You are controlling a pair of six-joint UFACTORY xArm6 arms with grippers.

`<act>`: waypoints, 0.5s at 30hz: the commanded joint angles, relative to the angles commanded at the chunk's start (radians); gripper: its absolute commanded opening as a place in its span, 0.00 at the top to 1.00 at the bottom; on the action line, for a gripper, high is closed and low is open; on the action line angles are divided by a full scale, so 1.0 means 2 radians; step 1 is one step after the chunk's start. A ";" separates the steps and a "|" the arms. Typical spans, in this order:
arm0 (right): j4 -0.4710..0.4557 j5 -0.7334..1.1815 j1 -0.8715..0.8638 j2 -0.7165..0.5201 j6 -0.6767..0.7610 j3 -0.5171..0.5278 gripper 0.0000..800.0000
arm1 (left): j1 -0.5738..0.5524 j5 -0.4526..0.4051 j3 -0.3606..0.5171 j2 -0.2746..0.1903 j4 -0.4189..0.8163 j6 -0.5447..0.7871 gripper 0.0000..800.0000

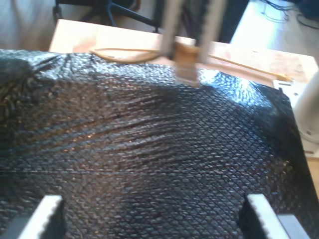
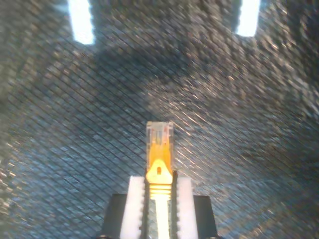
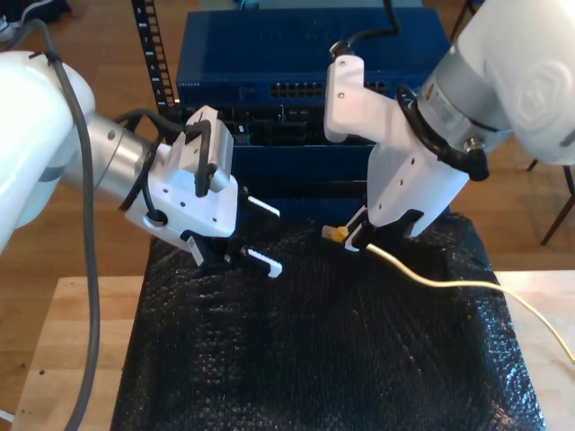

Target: Grab the cable and plug it in

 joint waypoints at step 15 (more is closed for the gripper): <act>0.055 0.032 -0.044 0.001 -0.031 -0.010 0.99 | -0.032 0.002 -0.008 -0.005 -0.018 0.002 0.00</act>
